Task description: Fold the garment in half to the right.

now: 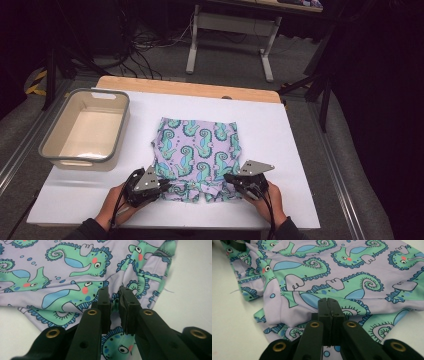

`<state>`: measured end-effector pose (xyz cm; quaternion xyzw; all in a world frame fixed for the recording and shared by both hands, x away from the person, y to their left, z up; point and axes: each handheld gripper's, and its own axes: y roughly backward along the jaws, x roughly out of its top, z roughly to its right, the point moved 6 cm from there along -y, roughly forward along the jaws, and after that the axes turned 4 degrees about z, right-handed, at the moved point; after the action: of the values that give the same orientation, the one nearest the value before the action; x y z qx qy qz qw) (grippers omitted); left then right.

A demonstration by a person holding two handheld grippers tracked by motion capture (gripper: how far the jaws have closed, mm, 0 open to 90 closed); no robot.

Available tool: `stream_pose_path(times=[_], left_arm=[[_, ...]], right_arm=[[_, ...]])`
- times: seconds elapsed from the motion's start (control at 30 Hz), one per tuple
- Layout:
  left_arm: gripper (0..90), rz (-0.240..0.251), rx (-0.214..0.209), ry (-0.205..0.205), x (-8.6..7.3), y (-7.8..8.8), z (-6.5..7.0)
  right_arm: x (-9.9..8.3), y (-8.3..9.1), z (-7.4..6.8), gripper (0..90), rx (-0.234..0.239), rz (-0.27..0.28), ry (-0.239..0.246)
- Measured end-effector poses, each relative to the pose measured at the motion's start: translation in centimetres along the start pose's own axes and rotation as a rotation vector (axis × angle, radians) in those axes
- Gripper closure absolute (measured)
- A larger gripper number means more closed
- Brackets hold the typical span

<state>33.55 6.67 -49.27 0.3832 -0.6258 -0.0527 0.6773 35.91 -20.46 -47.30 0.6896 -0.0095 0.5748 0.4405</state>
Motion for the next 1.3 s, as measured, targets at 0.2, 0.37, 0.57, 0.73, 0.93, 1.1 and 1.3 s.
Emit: stream_pose_path(times=[0.2,0.37,0.57,0.73,0.93,1.1,1.3], left_arm=[[84.6,0.006,-0.016,0.004,-0.1,0.4,0.9],[85.3,-0.018,-0.023,0.0,-0.6,0.4,1.1],[82.4,0.007,-0.013,-0.004,-0.4,0.7,0.8],[79.2,0.036,-0.005,-0.011,-0.3,1.2,0.5],[77.4,0.059,0.016,-0.019,-0.2,1.8,-0.1],[74.3,0.065,0.038,-0.024,-0.2,2.2,-0.6],[71.7,0.077,0.067,-0.014,-0.2,2.9,-1.4]], right_arm=[[-0.3,1.0,0.0,90.0,-0.023,0.022,-0.002],[-0.6,1.1,0.1,90.0,-0.022,0.016,-0.011],[-1.2,1.1,0.0,90.0,-0.015,0.002,-0.011],[-1.0,1.2,0.1,88.7,-0.011,0.04,-0.023],[-0.6,1.5,0.1,86.1,-0.017,0.07,-0.008],[-0.4,1.7,0.1,83.4,-0.03,0.094,0.008],[-0.1,1.9,0.2,79.5,-0.044,0.115,0.008]])
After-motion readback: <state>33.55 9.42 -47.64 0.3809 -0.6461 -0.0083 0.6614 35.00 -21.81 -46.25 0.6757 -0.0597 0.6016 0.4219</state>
